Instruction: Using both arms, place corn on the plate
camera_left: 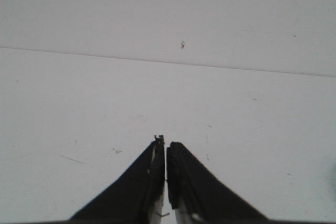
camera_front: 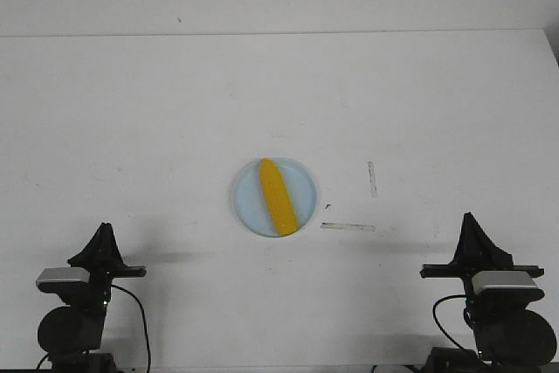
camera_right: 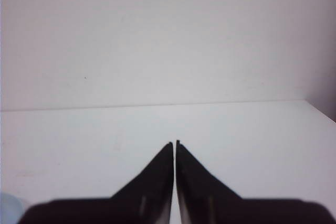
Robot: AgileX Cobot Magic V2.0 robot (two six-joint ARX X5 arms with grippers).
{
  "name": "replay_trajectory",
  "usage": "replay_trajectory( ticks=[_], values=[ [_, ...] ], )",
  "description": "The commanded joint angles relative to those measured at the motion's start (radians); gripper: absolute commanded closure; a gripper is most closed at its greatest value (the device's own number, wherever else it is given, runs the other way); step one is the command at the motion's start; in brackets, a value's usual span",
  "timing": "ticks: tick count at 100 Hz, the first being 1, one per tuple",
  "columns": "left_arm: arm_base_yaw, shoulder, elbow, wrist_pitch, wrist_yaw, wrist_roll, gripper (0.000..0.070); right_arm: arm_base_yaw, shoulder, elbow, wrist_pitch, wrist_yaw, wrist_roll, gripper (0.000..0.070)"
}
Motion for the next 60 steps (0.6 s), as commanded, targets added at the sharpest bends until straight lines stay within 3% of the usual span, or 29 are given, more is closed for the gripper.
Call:
replay_trajectory(
  ticks=[1,32,60],
  values=[
    [0.002,-0.002,-0.021,0.011,0.001,-0.003,0.0699,-0.001,-0.004,0.005,0.010,0.000,-0.007,0.0693],
    [0.002,-0.002,-0.021,0.011,0.001,-0.003,0.0699,-0.002,-0.034,-0.065,0.069,0.002,-0.007,0.0693],
    [0.002,-0.002,-0.021,0.011,0.001,-0.003,0.0699,0.001,-0.076,-0.304,0.365,-0.039,-0.007,0.0692]
  ],
)
